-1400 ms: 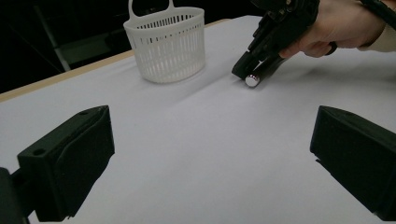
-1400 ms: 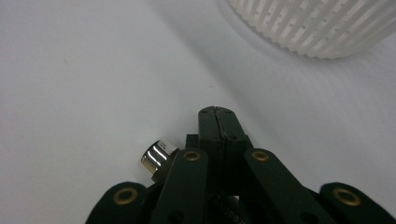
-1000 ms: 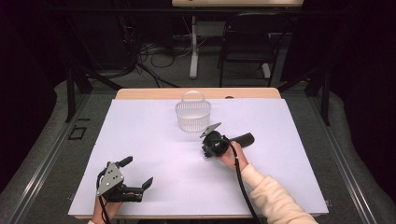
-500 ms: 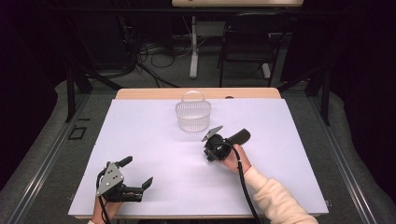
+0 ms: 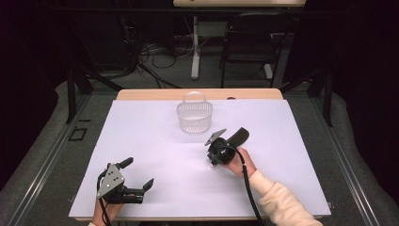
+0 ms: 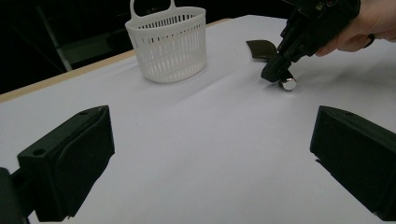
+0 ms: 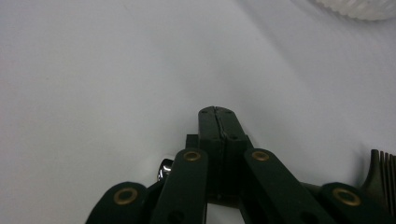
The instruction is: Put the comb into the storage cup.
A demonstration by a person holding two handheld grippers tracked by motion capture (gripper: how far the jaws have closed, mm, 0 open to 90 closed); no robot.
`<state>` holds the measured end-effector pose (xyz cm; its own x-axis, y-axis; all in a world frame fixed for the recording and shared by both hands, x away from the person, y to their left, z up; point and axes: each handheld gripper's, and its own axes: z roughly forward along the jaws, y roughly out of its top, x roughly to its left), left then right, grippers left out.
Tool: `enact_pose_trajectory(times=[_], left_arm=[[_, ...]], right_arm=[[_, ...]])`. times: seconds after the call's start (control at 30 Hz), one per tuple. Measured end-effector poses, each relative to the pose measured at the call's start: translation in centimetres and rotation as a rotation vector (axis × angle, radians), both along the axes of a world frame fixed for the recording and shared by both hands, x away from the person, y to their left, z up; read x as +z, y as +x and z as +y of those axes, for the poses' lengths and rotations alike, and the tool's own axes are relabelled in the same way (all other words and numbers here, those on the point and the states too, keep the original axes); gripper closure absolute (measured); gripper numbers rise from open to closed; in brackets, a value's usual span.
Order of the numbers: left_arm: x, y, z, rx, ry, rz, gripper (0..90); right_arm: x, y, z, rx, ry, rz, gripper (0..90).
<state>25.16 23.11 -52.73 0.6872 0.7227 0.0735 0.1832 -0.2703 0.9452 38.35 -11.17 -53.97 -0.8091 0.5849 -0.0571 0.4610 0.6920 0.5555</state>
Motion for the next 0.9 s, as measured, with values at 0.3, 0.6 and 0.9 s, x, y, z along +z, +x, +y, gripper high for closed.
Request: enact_pose_trajectory(times=[0.3,0.6,0.9], left_arm=[[0.0,0.0,0.0,0.0,0.0,0.0,0.0],[0.0,0.0,0.0,0.0,0.0,-0.001,0.0],[0.0,0.0,0.0,0.001,0.0,0.0,0.0]], right_arm=[[0.1,-0.7,-0.2,0.018,-0.017,0.013,90.0],[0.2,-1.5,-0.6,0.035,-0.032,0.026,90.0],[0.3,-2.2,-1.2,0.038,-0.046,0.036,90.0]])
